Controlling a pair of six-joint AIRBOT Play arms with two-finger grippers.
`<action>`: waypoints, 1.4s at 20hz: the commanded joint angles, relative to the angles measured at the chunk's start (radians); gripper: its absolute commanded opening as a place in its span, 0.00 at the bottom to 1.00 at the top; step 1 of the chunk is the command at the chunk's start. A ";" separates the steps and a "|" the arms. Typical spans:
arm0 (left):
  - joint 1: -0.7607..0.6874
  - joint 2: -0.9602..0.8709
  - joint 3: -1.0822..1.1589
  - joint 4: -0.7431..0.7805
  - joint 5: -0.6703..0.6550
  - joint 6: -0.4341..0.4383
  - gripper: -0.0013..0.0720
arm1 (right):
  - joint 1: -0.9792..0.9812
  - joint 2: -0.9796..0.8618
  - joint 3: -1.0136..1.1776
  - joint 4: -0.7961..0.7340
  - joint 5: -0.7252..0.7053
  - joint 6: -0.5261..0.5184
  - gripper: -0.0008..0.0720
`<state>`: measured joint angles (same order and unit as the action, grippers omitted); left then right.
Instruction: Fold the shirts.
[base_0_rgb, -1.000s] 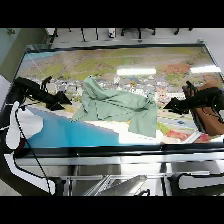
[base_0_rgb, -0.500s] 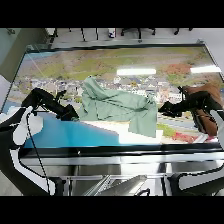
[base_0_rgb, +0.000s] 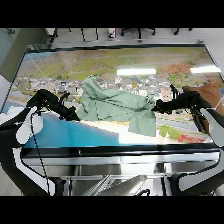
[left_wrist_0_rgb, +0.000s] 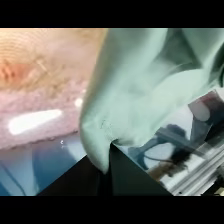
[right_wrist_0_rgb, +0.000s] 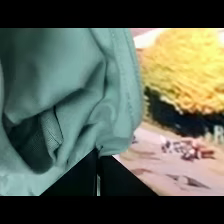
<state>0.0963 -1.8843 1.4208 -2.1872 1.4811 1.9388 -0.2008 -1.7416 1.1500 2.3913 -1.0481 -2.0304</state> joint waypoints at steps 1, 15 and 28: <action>-0.004 0.110 0.019 -0.159 0.020 0.025 0.04 | 0.032 0.049 0.071 0.101 -0.078 -0.019 0.03; 0.008 1.183 0.565 0.016 -0.679 -0.133 0.04 | -0.175 0.931 0.935 0.044 0.247 -0.022 0.03; -0.127 0.498 0.247 0.023 -0.636 -0.125 0.04 | 0.054 0.346 0.600 -0.035 0.132 0.043 0.03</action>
<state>-0.0006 -1.1542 1.7016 -2.1654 0.8482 1.8095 -0.2192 -1.2179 1.8202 2.4424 -0.9512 -2.0148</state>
